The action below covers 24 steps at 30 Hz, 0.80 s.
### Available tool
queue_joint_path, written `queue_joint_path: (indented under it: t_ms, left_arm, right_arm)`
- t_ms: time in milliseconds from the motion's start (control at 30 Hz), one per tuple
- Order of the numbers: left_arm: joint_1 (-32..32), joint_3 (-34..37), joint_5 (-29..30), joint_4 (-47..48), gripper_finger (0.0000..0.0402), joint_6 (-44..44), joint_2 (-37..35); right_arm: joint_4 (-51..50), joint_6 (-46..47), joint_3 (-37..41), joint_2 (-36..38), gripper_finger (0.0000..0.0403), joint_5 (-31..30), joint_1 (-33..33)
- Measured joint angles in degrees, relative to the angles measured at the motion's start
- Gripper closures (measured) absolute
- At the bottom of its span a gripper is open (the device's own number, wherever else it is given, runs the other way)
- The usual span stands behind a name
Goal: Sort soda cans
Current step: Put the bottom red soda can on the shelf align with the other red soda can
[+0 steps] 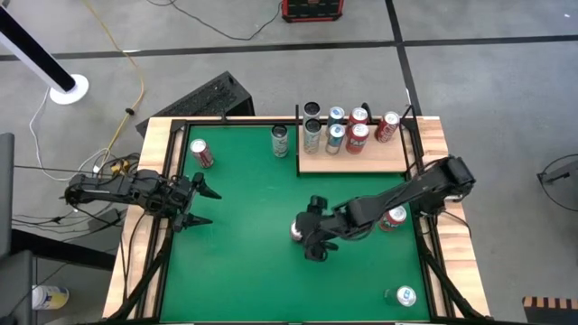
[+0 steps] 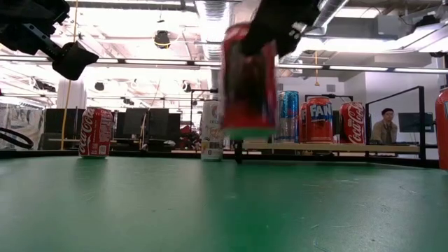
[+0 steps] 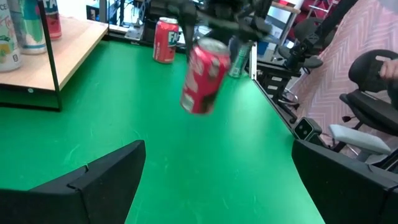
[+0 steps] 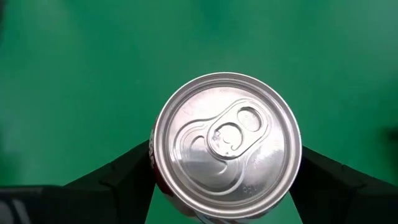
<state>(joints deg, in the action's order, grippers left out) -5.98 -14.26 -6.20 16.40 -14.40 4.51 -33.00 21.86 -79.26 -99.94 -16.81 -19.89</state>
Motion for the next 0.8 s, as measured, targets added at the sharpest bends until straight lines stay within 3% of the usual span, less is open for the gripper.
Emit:
queue_joint_path:
  t_ms: [233,500,600,800]
  left_arm:
    - [0.0,0.0,0.0,0.0,0.0011,-0.1,0.0]
    - [0.0,0.0,0.0,0.0,0.0011,-0.2,0.0]
    - [0.0,0.0,0.0,0.0,0.0011,-0.2,0.0]
    - [0.0,0.0,-0.1,0.0,0.0011,-0.2,0.0]
  right_arm:
    - [-19.5,12.5,-0.1,10.1,0.0078,-10.3,0.0]
    - [-48.5,46.0,2.1,18.8,0.0078,-24.3,0.4]
    - [-54.1,57.1,4.7,21.5,0.0078,-25.9,1.7]
    - [-56.6,68.3,13.2,26.1,0.0078,-26.8,7.7]
